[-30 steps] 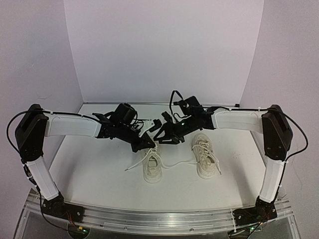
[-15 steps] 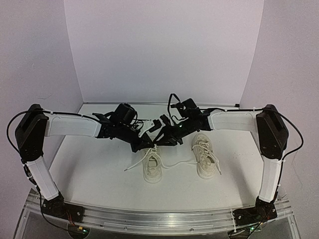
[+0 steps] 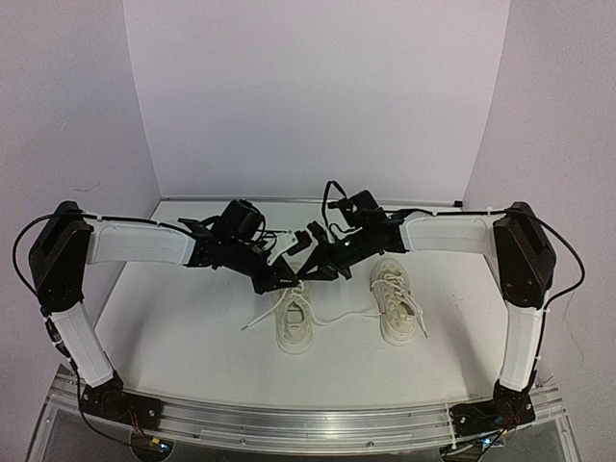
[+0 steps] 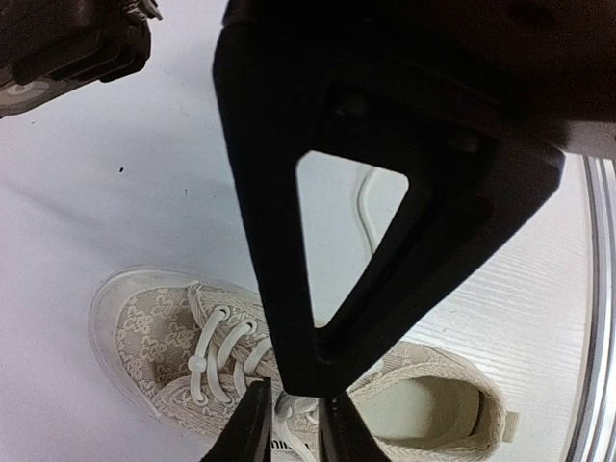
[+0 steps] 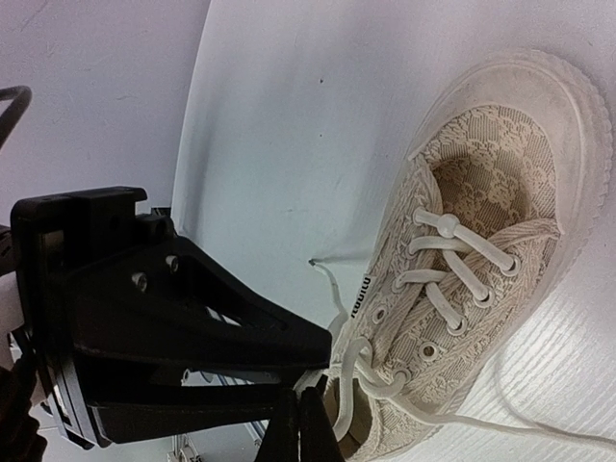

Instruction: Tie the shoes

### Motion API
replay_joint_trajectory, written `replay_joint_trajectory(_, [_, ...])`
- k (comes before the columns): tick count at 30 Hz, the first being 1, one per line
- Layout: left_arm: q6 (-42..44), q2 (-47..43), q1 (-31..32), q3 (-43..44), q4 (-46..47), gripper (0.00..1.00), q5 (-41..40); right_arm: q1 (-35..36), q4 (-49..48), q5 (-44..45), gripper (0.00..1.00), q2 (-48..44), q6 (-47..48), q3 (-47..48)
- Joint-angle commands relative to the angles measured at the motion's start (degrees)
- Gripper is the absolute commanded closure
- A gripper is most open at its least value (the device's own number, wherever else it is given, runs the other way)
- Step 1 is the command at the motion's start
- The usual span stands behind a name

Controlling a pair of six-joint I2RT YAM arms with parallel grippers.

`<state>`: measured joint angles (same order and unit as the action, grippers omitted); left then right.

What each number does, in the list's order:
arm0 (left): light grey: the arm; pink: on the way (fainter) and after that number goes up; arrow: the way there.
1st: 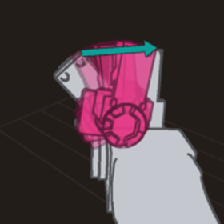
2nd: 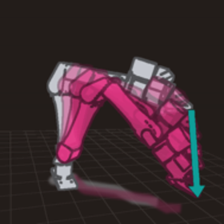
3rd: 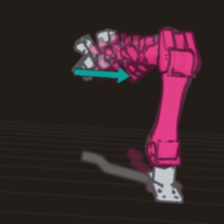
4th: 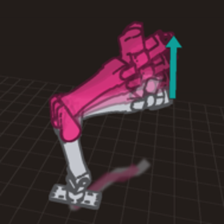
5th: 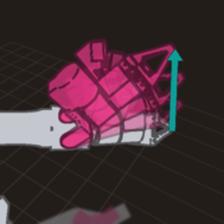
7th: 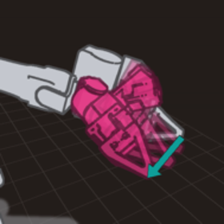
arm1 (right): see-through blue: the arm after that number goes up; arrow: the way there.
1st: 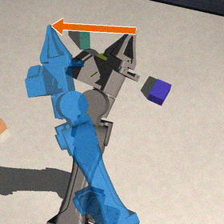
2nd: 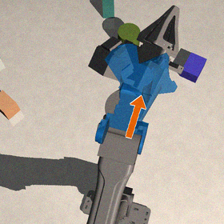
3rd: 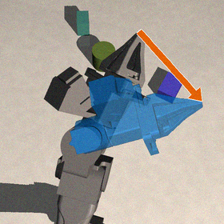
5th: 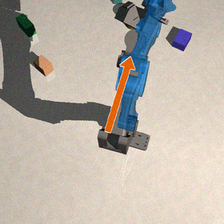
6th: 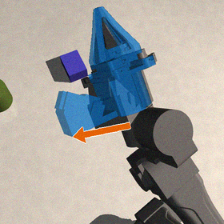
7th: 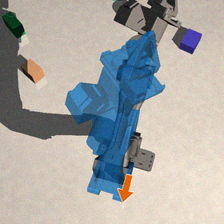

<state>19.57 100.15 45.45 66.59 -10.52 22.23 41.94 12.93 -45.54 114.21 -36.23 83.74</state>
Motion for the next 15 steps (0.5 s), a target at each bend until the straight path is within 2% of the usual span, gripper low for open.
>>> replay_joint_trajectory(1, [-0.3,-2.8,-0.1,-0.9,0.5,0.75,-0.7,0.4,-0.7,1.9,1.0,-3.2,0.7,0.0])
replay_joint_trajectory(4, [-0.9,-1.9,-0.6,-1.5,0.3,0.71,-0.2,0.4,-0.7,2.3,1.0,-3.7,0.7,-0.3])
replay_joint_trajectory(8, [-1.2,-0.4,-0.7,-1.3,0.7,0.72,0.3,0.4,-0.8,2.4,1.0,-4.0,0.9,-0.5])
replay_joint_trajectory(11, [-1.2,0.5,-0.7,-0.9,1.1,0.79,0.6,0.4,-0.7,2.5,1.0,-4.4,1.0,-0.6])
replay_joint_trajectory(15, [-1.0,0.6,-0.7,-0.4,1.7,0.93,0.9,0.4,-0.7,2.1,1.0,-4.4,1.1,-0.9])
